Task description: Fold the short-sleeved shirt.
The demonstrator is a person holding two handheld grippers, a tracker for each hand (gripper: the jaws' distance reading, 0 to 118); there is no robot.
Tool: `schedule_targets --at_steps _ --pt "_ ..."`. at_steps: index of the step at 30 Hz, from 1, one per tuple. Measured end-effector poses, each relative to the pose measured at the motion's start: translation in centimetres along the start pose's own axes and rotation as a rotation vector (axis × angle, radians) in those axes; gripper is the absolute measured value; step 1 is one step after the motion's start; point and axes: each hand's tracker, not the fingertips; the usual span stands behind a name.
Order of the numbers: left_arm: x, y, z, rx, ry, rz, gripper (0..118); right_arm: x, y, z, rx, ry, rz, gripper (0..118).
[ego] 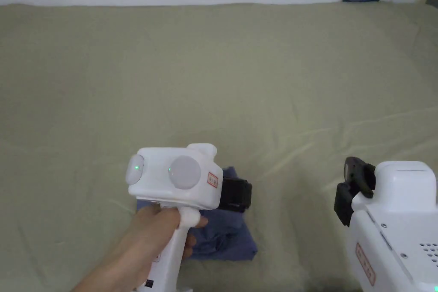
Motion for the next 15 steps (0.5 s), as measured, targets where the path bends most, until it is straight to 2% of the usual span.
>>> schedule_targets --at_steps 5,7,10,11,15 --pt "-2.6 -0.4 3.7 0.074 -0.08 0.105 109 0.4 -0.4 0.0 -0.016 0.003 -0.007 0" --pt "-4.2 -0.8 5.9 0.125 -0.162 0.143 93 0.4 -0.5 -0.1 -0.02 0.005 -0.015 0" --pt "-6.0 -1.3 8.0 0.18 -0.224 0.202 7 0.3 -0.8 -0.2 -0.027 0.011 -0.026 0" --pt "-6.6 -1.5 8.3 0.196 -0.244 0.215 1 0.2 -0.9 -0.3 -0.031 0.014 -0.028 0" --pt "-7.4 -1.8 7.8 0.177 -0.323 0.221 1 -0.1 -1.2 -0.4 -0.046 0.029 -0.039 0"
